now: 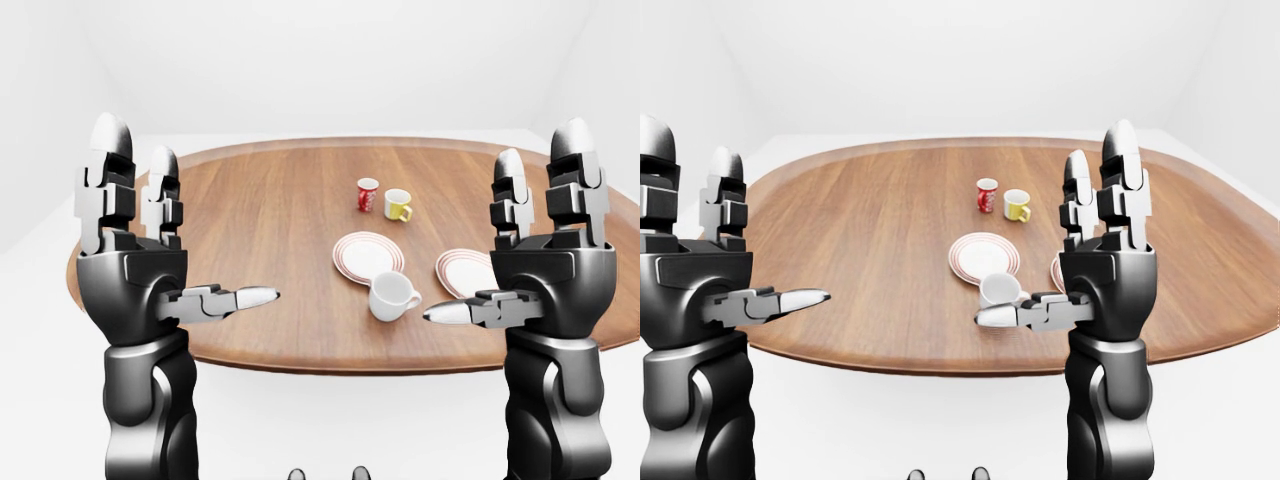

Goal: Put the white mug on the left plate.

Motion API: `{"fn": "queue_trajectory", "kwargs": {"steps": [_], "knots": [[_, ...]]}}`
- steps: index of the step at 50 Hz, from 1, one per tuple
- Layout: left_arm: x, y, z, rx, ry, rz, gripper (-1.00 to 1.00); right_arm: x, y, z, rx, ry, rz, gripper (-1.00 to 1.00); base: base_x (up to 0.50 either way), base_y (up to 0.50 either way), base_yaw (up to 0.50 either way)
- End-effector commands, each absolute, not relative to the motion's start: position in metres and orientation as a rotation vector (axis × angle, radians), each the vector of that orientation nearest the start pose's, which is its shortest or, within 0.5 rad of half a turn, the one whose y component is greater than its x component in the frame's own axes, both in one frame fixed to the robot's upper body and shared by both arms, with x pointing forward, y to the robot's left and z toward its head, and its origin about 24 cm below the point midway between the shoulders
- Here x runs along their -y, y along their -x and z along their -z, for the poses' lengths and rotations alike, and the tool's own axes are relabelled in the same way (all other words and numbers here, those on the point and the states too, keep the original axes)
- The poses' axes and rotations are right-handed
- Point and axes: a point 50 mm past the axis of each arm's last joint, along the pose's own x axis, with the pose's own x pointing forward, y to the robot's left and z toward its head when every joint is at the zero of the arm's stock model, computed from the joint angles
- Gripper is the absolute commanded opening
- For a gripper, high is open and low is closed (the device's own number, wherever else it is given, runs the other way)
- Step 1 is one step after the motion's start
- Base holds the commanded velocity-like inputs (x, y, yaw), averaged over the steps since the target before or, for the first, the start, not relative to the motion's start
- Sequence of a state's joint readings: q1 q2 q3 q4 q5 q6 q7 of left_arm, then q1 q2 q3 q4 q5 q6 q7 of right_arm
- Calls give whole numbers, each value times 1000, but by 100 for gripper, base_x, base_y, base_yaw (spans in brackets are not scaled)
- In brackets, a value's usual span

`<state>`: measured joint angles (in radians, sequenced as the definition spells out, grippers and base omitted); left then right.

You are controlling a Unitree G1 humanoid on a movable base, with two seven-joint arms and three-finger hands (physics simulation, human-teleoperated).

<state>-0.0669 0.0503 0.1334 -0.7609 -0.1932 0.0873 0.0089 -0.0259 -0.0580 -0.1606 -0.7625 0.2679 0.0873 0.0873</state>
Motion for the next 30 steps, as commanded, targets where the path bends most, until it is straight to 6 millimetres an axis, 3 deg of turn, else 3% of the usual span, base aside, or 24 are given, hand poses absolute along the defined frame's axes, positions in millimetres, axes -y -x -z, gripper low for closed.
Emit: {"fn": "queue_trajectory", "kwargs": {"steps": [1,30], "knots": [[-172,-203,-213,746,97,-17,89,174,-199,-207,720,-110,-77,100,50,11,0],[-171,-202,-213,746,98,-10,89,173,-198,-207,721,-105,-82,100,50,11,0]]}}
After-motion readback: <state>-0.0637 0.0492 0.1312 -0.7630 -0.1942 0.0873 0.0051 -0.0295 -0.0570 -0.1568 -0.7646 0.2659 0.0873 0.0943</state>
